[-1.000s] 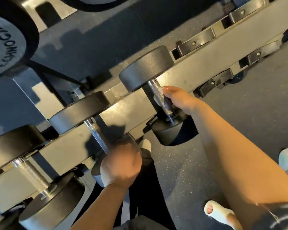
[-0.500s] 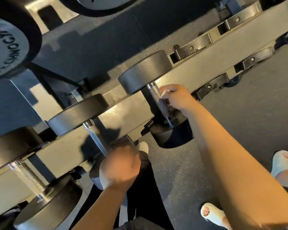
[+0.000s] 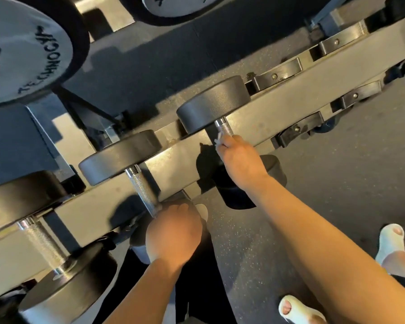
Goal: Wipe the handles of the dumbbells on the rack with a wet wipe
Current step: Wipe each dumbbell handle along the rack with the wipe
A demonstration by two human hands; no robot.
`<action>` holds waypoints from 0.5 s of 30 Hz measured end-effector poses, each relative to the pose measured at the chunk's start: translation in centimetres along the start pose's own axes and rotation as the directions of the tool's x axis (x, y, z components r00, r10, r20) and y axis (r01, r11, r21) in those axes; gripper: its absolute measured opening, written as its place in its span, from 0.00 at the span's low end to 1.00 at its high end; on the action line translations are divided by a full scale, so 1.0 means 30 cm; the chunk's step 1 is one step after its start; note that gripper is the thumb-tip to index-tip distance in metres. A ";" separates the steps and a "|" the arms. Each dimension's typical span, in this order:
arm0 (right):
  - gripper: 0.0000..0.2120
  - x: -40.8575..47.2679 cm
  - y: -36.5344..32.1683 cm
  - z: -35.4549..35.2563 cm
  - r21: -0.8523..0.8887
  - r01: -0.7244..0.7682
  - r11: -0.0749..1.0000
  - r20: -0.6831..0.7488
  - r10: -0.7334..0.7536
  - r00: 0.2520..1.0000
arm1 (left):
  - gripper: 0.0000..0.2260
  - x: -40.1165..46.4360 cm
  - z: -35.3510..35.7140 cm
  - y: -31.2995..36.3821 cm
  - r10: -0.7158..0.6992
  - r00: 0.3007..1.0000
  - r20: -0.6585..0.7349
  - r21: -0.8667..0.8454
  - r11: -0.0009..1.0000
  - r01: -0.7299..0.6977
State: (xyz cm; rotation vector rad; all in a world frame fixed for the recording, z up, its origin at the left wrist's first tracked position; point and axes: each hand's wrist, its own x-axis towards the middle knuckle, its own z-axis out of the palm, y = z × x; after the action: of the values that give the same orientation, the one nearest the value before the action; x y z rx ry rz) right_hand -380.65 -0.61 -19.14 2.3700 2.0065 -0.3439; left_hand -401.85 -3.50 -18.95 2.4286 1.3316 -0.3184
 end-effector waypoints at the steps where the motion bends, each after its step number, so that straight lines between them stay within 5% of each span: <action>1: 0.15 0.034 -0.007 -0.002 -0.043 0.074 0.996 -0.032 -0.075 0.997 | 0.20 -0.004 -0.002 -0.001 -0.003 1.000 0.001 -0.014 1.000 0.003; 4: 0.14 0.090 -0.007 0.013 -0.190 0.180 0.965 0.040 -0.175 0.984 | 0.18 0.006 -0.013 -0.004 -0.010 1.000 0.018 -0.108 0.994 0.011; 9: 0.09 0.058 -0.027 0.042 -0.505 0.195 0.841 0.193 -0.110 0.975 | 0.11 -0.005 -0.033 -0.057 -0.024 1.000 0.006 -0.466 0.884 0.024; 11: 0.13 0.055 -0.063 0.041 -0.507 0.186 0.842 0.313 -0.021 0.950 | 0.09 -0.009 -0.057 -0.100 -0.094 0.995 0.026 -0.626 0.775 0.089; 15: 0.14 0.011 -0.136 0.032 -0.519 -0.033 0.854 0.449 0.306 0.840 | 0.08 -0.017 -0.115 -0.237 -0.234 0.972 -0.011 -0.677 0.717 0.165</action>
State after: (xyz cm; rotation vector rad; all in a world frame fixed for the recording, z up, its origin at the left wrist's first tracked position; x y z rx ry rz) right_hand -384.74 0.29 -19.61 1.8583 1.4027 -0.3596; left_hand -408.04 1.03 -17.03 1.7033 1.4332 0.2176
